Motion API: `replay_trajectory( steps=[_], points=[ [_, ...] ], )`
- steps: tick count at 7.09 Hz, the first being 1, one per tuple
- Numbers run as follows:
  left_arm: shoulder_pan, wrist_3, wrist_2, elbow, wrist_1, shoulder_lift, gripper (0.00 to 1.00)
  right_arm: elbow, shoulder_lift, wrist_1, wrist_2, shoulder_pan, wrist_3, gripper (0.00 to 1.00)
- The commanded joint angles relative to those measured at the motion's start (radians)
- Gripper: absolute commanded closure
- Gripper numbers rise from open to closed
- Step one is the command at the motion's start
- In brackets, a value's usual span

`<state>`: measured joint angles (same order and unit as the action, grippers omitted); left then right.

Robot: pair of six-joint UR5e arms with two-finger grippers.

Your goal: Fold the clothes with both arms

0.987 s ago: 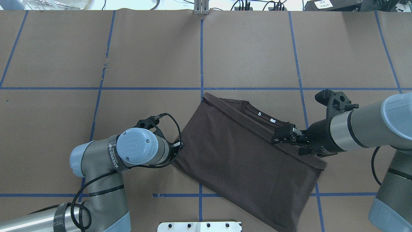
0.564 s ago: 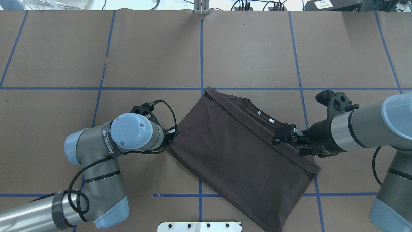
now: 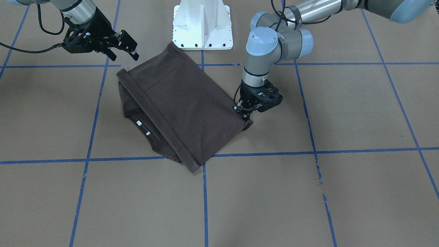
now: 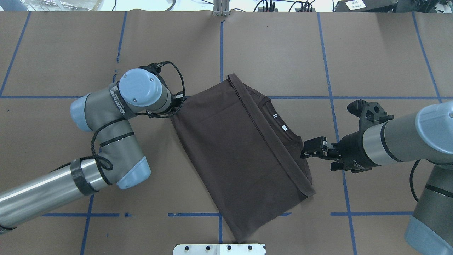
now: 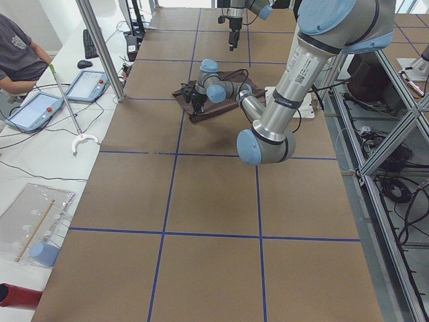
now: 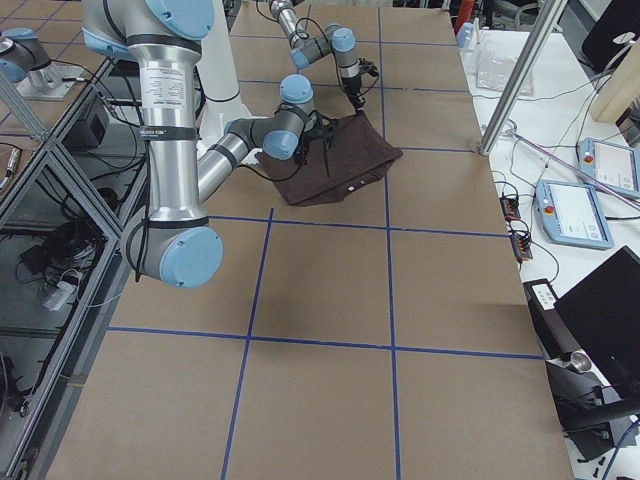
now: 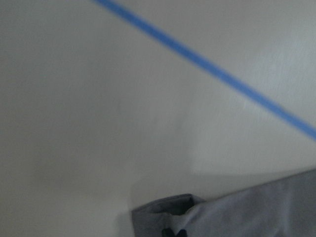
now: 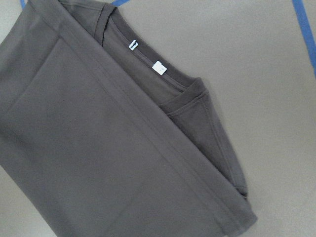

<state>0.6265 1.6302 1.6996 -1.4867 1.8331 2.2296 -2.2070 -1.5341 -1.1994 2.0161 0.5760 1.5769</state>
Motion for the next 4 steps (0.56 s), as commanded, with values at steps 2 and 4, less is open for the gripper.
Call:
replay_trajectory(
  steps=[2,4],
  points=[
    [0.122,-0.145,0.002,0.349,0.216,0.207,1.00,0.007,0.005,0.000,-0.002,-0.001,0.000,0.00],
    [0.117,-0.161,-0.006,0.520,0.285,0.327,1.00,0.012,0.006,0.000,-0.002,-0.001,0.000,0.00]
  ],
)
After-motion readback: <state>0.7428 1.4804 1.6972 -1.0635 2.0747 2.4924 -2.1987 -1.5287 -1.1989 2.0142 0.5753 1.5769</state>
